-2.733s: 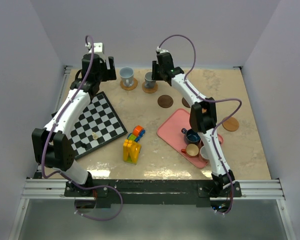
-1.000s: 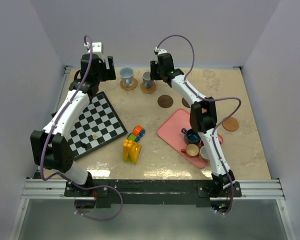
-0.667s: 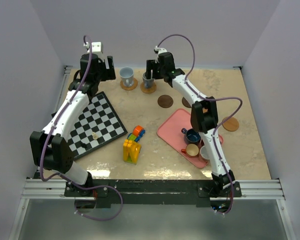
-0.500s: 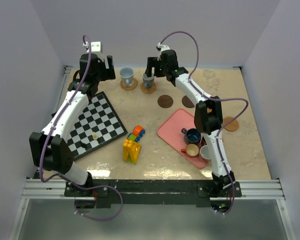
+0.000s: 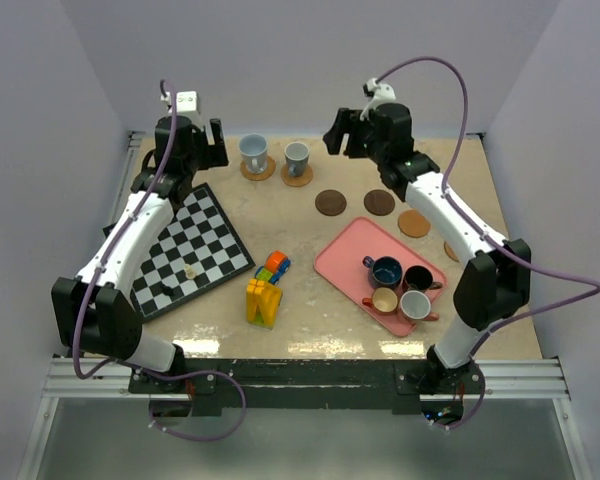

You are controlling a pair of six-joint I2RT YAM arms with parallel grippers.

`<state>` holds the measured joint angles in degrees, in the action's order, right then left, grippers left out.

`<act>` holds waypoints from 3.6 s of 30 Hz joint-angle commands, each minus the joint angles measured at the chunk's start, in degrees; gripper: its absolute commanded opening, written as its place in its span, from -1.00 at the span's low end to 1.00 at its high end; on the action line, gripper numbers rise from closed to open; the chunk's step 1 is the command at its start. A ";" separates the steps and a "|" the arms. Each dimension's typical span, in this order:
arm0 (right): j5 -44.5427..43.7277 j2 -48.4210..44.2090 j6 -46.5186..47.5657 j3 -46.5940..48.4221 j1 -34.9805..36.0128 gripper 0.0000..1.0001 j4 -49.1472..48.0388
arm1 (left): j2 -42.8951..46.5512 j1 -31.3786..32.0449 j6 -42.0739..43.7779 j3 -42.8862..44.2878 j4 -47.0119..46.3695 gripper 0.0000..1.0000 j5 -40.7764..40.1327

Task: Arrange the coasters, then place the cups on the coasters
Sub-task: Place the cup on the coaster, then move the tray to the center of the board.

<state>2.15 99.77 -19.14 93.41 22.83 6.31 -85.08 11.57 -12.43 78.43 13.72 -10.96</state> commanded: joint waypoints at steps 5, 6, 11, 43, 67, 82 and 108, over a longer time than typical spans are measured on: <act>0.75 -5.37 -3.63 -19.03 2.83 0.08 10.82 | 3.16 -0.59 -2.43 -3.28 -2.11 0.72 0.77; -0.21 -5.63 -3.98 -20.53 3.70 -0.03 12.31 | 3.25 -0.59 -2.51 -3.46 -1.94 0.72 0.68; -1.98 -9.06 -6.61 -29.67 6.08 -0.48 15.22 | 3.08 -0.59 -2.43 -3.73 -1.59 0.72 -0.29; 4.08 -14.86 -10.92 -50.34 15.93 -0.83 12.59 | 5.19 0.56 -4.01 -7.59 -1.32 0.71 1.82; 14.19 -8.63 -8.73 -47.27 23.66 -0.86 8.11 | 5.89 0.91 -4.01 -9.97 -1.76 0.71 1.47; 11.30 -7.30 -7.06 -41.30 27.27 -0.67 11.88 | 5.63 0.91 -3.31 -9.18 -1.67 0.71 1.03; -7.42 0.50 -0.82 -8.60 -4.89 -0.32 18.40 | 5.27 0.91 -0.85 -5.04 -1.59 0.72 -0.20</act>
<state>-1.87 94.45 -21.96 81.08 20.82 26.94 -81.08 12.19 -15.14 70.87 14.24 -10.72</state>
